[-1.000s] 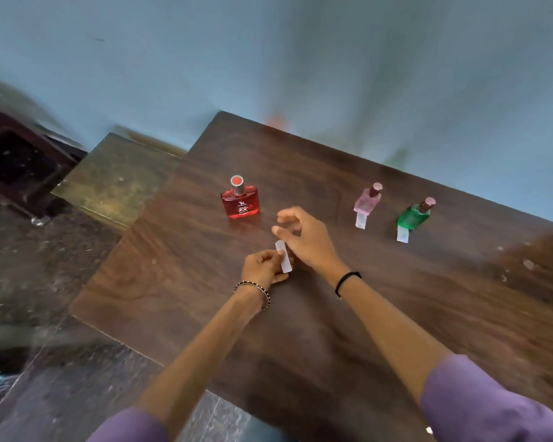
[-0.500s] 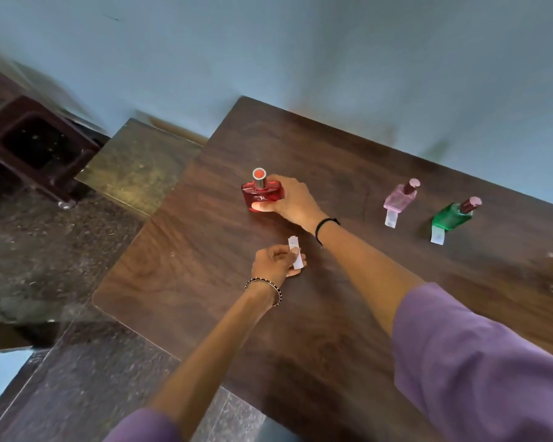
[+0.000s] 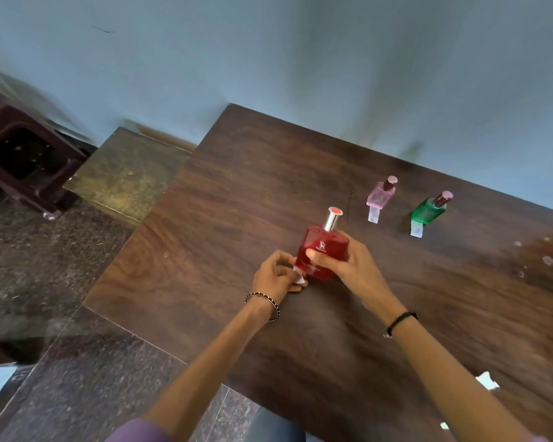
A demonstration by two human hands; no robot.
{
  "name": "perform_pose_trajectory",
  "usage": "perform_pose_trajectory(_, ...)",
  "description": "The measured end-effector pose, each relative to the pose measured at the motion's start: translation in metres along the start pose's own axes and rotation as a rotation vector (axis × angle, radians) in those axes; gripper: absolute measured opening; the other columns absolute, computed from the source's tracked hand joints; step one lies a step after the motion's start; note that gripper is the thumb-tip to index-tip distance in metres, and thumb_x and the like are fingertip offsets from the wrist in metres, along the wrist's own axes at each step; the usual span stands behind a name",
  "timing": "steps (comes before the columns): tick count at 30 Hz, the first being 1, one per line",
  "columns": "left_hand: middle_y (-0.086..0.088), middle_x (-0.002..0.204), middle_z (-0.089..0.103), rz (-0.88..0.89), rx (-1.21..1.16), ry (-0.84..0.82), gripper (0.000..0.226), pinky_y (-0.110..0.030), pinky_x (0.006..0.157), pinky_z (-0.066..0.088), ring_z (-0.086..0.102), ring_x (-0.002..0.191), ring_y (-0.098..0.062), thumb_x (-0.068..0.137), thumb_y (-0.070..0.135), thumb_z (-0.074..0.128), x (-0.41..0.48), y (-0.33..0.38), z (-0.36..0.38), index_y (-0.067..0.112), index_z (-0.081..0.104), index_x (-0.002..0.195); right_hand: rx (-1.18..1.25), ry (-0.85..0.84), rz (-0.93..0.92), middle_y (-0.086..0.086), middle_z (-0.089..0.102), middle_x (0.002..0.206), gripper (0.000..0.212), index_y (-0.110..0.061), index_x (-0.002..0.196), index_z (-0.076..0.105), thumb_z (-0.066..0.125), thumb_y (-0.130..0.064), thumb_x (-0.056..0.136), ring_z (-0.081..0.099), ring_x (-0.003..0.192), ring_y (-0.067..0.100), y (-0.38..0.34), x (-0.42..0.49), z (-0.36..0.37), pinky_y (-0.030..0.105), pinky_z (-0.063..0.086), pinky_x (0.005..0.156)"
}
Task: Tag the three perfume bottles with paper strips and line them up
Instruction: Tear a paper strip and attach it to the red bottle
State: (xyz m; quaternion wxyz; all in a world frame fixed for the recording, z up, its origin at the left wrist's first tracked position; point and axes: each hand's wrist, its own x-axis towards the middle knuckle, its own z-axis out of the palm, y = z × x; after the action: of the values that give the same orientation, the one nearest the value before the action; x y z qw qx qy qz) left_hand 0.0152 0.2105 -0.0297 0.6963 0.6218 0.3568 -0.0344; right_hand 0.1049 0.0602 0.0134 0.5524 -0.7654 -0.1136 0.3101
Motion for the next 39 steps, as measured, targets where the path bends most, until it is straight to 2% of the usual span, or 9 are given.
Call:
perform_pose_trajectory(8,-0.006,0.098,0.075,0.096,0.168,-0.138,0.027,-0.043,0.087,0.058,0.072,0.087,-0.021,0.088,0.001,0.064,-0.022,0.01,0.013,0.026,0.074,0.083,0.158,-0.041,0.151,-0.006,0.077,0.112,0.046,-0.032,0.122,0.068,0.083,-0.036,0.078,0.073,0.104,0.013,0.026,-0.089,-0.015,0.043,0.055,0.099)
perform_pose_trajectory(13,0.004,0.099,0.075,0.187,0.23,-0.229,0.027,-0.036,0.09,0.055,0.068,0.09,-0.012,0.088,0.014,0.065,-0.046,0.03,0.027,0.037,0.078,0.083,0.29,0.066,0.17,0.005,0.079,0.106,0.055,-0.023,0.119,0.071,0.089,-0.041,0.07,0.075,0.101,0.029,0.03,-0.115,-0.016,0.047,0.059,0.091)
perform_pose_trajectory(15,0.005,0.102,0.076,0.193,0.184,-0.255,0.014,-0.032,0.095,0.053,0.069,0.097,-0.007,0.085,0.03,0.066,-0.058,0.044,0.035,0.031,0.08,0.085,0.306,0.086,0.175,0.008,0.079,0.106,0.062,-0.021,0.118,0.071,0.087,-0.046,0.064,0.075,0.099,0.031,0.028,-0.12,-0.017,0.054,0.058,0.092)
perform_pose_trajectory(18,0.001,0.101,0.077,0.155,0.146,-0.355,0.036,-0.031,0.094,0.054,0.071,0.1,-0.011,0.082,0.051,0.068,-0.069,0.058,0.045,0.019,0.08,0.092,0.313,0.09,0.164,0.01,0.078,0.106,0.06,-0.021,0.116,0.072,0.086,-0.047,0.064,0.075,0.098,0.032,0.023,-0.128,-0.022,0.057,0.056,0.094)
perform_pose_trajectory(21,0.001,0.082,0.075,0.185,0.172,-0.419,0.039,-0.027,0.083,0.052,0.068,0.08,-0.009,0.085,0.044,0.071,-0.079,0.063,0.054,0.006,0.076,0.082,0.285,0.038,0.151,0.009,0.077,0.11,0.057,-0.025,0.12,0.069,0.085,-0.05,0.071,0.074,0.103,0.032,0.02,-0.138,-0.023,0.06,0.055,0.095)
perform_pose_trajectory(24,-0.024,0.087,0.073,0.196,0.183,-0.438,0.04,-0.03,0.076,0.053,0.064,0.074,-0.018,0.084,0.037,0.073,-0.087,0.062,0.059,-0.003,0.075,0.087,0.34,-0.006,0.146,0.018,0.077,0.109,0.047,-0.015,0.126,0.063,0.079,-0.032,0.085,0.074,0.103,0.038,0.02,-0.148,-0.023,0.063,0.055,0.092)
perform_pose_trajectory(31,-0.02,0.084,0.076,0.212,0.18,-0.367,0.036,-0.04,0.09,0.056,0.072,0.083,-0.027,0.081,0.035,0.077,-0.097,0.053,0.073,0.0,0.078,0.081,0.205,0.098,0.12,0.006,0.079,0.105,0.039,-0.024,0.12,0.067,0.079,-0.038,0.085,0.076,0.099,0.023,0.02,-0.164,-0.019,0.052,0.057,0.094)
perform_pose_trajectory(36,-0.007,0.075,0.077,0.261,0.21,-0.256,0.034,-0.034,0.087,0.058,0.073,0.079,-0.011,0.077,0.043,0.078,-0.096,0.05,0.082,0.01,0.08,0.073,-0.109,0.214,0.079,-0.01,0.074,0.101,0.033,-0.03,0.115,0.065,0.074,-0.045,0.087,0.07,0.09,0.004,0.012,-0.168,-0.023,0.012,0.05,0.071)
perform_pose_trajectory(39,-0.012,0.074,0.076,0.308,0.245,-0.17,0.039,-0.025,0.079,0.054,0.065,0.072,-0.004,0.076,0.049,0.076,-0.1,0.05,0.09,0.011,0.079,0.069,-0.33,0.276,0.099,-0.009,0.072,0.103,0.044,-0.029,0.122,0.059,0.069,-0.054,0.088,0.069,0.09,0.009,0.008,-0.166,-0.024,0.023,0.056,0.08)
